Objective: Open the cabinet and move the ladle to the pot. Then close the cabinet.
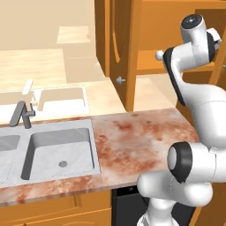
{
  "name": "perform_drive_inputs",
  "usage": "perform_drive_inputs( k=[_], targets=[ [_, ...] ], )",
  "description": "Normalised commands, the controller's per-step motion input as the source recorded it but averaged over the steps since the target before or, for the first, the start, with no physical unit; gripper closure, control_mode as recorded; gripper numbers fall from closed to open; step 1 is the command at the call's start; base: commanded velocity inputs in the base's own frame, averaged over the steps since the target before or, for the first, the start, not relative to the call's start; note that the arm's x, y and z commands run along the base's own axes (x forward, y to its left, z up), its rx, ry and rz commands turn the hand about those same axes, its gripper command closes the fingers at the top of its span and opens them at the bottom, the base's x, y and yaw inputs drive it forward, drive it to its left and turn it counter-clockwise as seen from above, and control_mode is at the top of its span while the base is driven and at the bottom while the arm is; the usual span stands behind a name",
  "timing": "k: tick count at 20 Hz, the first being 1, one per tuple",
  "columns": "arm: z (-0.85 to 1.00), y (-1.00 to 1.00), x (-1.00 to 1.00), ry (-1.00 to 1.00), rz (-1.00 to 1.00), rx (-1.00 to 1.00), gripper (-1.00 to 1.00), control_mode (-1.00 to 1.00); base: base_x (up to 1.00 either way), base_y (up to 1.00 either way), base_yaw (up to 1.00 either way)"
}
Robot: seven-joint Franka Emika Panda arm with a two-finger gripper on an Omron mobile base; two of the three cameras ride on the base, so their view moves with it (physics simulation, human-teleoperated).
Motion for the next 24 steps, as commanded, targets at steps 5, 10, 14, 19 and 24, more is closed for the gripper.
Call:
perform_drive_inputs(
  k=[5, 10, 14, 19, 24],
  targets=[
    [0.14, -0.48, -0.66, 0.00, -0.28, -0.13, -1.00, -1.00, 0.00, 0.00, 0.00],
    [0.15, -0.45, -0.73, 0.00, -0.35, -0.12, -1.00, -1.00, 0.00, 0.00, 0.00],
    [0.10, -0.46, -0.25, 0.00, -0.31, -0.15, -1.00, -1.00, 0.00, 0.00, 0.00],
    [0.12, -0.38, 0.01, 0.00, -0.18, -0.07, -1.00, -1.00, 0.00, 0.00, 0.00],
    [0.18, -0.37, 0.05, -0.01, -0.03, 0.01, -1.00, -1.00, 0.00, 0.00, 0.00]
  ],
)
